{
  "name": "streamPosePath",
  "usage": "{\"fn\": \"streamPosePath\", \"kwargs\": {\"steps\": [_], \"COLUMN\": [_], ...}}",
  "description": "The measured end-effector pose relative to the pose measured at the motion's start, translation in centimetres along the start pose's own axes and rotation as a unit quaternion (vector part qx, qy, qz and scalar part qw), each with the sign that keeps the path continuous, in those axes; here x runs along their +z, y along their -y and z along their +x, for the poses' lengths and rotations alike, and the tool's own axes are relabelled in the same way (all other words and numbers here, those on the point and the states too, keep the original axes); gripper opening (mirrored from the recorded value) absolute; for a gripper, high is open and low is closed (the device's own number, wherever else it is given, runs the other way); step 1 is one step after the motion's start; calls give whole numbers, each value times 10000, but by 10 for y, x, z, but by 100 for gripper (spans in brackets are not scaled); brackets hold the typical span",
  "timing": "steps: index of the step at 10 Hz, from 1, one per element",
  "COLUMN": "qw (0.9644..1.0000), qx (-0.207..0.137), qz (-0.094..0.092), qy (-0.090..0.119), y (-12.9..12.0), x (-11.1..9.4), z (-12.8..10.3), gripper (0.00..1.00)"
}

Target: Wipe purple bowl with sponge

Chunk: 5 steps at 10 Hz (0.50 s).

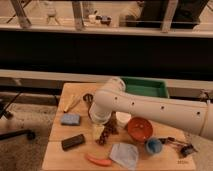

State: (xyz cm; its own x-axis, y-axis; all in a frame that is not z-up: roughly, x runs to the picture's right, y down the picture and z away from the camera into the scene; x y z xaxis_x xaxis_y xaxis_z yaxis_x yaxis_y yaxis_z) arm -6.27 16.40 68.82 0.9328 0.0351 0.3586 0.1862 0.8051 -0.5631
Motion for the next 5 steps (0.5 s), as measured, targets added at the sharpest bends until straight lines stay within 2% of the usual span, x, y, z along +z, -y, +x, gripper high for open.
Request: {"fn": "streamPosePath", "kwargs": {"steps": [5], "qw": [9999], "qx": [80], "qz": [-29], "qy": [106], "y": [12], "x": [25], "z": [-25], "gripper": [80]}}
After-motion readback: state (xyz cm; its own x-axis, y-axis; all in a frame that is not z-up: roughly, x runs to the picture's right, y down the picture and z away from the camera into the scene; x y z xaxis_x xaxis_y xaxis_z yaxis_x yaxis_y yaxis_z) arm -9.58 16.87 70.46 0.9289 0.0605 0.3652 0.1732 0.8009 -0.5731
